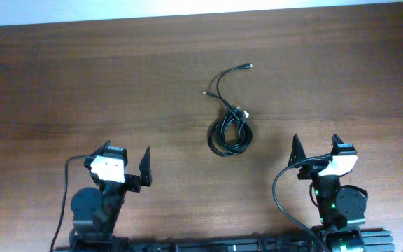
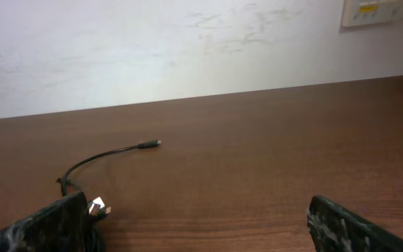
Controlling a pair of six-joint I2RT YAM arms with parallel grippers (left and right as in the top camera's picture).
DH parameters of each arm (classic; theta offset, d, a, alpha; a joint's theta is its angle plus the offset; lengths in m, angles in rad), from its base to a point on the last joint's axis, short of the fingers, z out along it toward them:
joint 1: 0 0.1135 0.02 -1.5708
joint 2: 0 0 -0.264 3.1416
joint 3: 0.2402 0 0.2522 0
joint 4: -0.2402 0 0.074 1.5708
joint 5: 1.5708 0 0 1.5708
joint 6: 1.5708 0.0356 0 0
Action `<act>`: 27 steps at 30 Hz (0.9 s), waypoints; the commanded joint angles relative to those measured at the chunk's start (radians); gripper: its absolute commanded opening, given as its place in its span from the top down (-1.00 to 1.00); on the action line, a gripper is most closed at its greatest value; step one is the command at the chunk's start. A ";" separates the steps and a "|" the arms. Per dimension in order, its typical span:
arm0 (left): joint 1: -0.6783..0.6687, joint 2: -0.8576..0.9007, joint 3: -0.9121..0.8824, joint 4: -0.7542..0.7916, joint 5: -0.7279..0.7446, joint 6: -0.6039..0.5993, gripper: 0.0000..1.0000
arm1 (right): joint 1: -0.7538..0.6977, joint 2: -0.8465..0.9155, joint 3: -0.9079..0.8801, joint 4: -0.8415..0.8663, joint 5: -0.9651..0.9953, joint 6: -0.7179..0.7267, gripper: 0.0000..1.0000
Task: Untangle cables
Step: 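Reach the left gripper forward and grasp the black cable bundle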
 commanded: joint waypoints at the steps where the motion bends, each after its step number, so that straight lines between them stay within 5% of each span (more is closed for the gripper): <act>1: 0.002 0.111 0.097 -0.043 0.058 -0.011 -0.98 | 0.007 -0.008 -0.005 -0.005 0.023 0.005 -0.97; 11: 0.002 0.501 0.419 -0.293 0.083 -0.010 -0.97 | 0.007 -0.008 -0.005 -0.004 0.023 0.005 -0.97; 20: 0.002 0.948 0.864 -0.723 0.199 -0.011 -0.97 | 0.007 -0.008 -0.005 -0.005 0.023 0.005 -0.97; 27: 0.001 1.058 0.889 -0.711 0.249 -0.011 -0.97 | 0.007 -0.008 -0.005 -0.005 0.023 0.005 -0.97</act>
